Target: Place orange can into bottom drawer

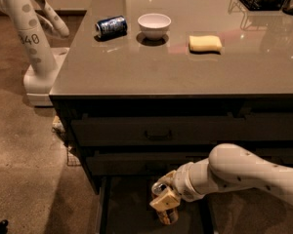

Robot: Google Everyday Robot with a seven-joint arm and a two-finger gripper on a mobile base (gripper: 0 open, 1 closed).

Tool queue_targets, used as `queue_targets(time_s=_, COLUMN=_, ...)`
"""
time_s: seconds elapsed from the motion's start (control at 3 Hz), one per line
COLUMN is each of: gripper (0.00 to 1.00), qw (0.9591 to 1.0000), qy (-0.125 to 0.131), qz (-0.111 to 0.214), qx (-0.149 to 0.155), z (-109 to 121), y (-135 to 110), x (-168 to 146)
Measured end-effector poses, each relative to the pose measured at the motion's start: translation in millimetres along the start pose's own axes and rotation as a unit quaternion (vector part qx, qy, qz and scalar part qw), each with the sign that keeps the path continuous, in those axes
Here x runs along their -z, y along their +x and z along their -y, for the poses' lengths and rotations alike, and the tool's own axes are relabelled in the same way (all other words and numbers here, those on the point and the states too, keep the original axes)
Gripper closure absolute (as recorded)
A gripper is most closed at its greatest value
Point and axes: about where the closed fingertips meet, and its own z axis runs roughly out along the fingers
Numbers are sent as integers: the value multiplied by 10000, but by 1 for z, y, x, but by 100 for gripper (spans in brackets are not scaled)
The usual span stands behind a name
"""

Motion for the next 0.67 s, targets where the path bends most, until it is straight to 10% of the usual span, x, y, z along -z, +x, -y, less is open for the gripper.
queue_targets(time_s=0.67, gripper=100, qw=9974, qy=587, qz=-112, qx=-392, z=83, y=83, x=-95)
